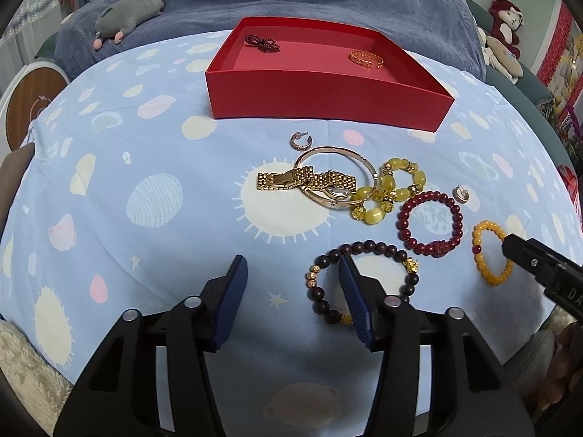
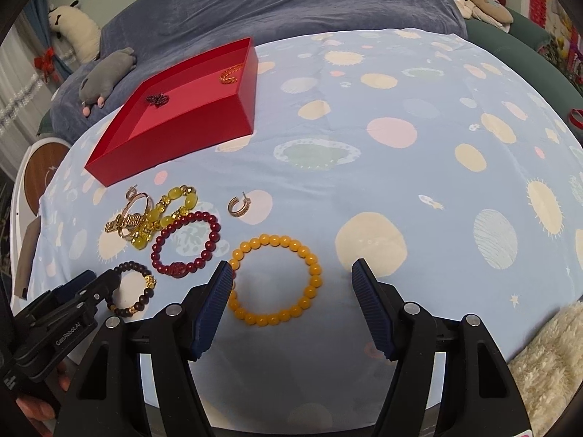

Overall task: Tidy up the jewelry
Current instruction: 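Move both tools back from the red box to the jewelry pile, then grasp the black-and-gold bead bracelet with the left tool while the right tool grasps the orange bead bracelet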

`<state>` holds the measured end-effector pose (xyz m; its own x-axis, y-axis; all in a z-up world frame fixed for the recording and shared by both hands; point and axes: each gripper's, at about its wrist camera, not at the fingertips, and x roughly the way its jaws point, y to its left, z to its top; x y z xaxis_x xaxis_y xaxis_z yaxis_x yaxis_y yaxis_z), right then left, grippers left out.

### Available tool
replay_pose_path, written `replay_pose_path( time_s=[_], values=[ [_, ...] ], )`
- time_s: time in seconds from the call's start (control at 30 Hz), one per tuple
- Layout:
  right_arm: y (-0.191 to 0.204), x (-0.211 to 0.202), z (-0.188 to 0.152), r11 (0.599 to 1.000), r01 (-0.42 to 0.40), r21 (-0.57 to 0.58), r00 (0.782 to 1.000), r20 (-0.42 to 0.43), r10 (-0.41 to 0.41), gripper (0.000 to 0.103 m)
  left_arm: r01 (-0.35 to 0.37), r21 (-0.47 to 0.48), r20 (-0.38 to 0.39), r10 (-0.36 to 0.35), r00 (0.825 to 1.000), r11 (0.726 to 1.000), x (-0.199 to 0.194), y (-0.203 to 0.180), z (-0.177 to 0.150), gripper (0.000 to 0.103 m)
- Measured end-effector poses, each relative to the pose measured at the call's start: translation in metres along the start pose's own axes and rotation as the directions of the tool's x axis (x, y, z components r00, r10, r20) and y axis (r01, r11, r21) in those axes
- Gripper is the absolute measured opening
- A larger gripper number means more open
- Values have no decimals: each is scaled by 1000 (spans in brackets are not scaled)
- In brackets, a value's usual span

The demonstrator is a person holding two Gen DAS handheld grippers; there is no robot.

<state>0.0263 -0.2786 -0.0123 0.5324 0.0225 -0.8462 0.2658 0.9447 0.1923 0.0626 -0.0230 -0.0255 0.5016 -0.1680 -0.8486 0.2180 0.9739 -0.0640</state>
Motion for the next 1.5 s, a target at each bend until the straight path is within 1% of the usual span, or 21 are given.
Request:
replay_pose_path(
  time_s=[0.03,0.1,0.13,0.17,0.27,0.33,0.37,0.43,0.5,0.57,0.6,0.63,0.67,0.7,0.83,1.1,1.3,1.5],
  values=[
    [-2,0,0,1000,3,4,1000,1,-3,63,-7,3,3,7,1000,1000,0,0,0,43],
    [-4,2,0,1000,11,12,1000,-5,-11,57,-10,-3,4,10,1000,1000,0,2,0,38],
    [-6,3,0,1000,16,18,1000,-13,-15,56,-12,-5,5,12,1000,1000,-1,2,0,33],
    [-8,5,0,1000,19,23,1000,-19,-19,53,-11,-8,6,11,1000,1000,-1,3,0,30],
    [-9,11,-1,999,29,26,999,-36,-28,48,-19,-9,6,19,1000,1000,-1,4,-1,25],
    [-7,12,-1,999,40,12,999,-31,-39,47,-25,-9,6,25,1000,1000,-1,5,-1,17],
    [-5,13,-1,999,47,0,998,-30,-47,47,-26,-11,5,26,1000,1000,-2,5,-1,16],
    [-2,14,-2,998,59,-22,998,-24,-60,46,-25,-16,4,25,1000,1000,-2,7,-2,10],
    [1,14,-3,997,71,-43,997,-20,-72,34,-20,-16,3,20,1000,1000,-3,9,-3,10],
    [3,15,-4,995,80,-61,997,-17,-82,27,-19,-17,1,19,1000,1000,-4,10,-3,9],
    [3,15,-4,994,84,-66,996,-16,-85,22,-19,-18,1,19,1000,1000,-5,10,-4,9],
    [4,15,-4,994,83,-68,996,-16,-84,19,-19,-18,1,19,1000,1000,-4,10,-4,9],
    [3,15,-4,995,75,-66,997,-18,-77,12,-18,-19,0,18,1000,1000,-5,10,-4,8],
    [3,15,-4,996,63,-63,998,-21,-64,9,-17,-19,-1,17,1000,1000,-5,10,-4,8],
    [4,12,-5,997,39,-61,999,-23,-41,7,-8,-36,-3,8,1000,999,-8,13,-7,6],
    [13,-2,-6,996,-13,-83,1000,6,13,7,7,-69,15,-6,1000,998,-24,21,-6,5],
    [14,-14,-7,997,-44,-68,999,21,46,7,28,-79,37,-25,999,997,-37,23,-1,5],
    [17,-28,-6,995,-80,-62,996,38,83,7,62,-80,66,-56,996,995,-51,22,11,5]
  ],
)
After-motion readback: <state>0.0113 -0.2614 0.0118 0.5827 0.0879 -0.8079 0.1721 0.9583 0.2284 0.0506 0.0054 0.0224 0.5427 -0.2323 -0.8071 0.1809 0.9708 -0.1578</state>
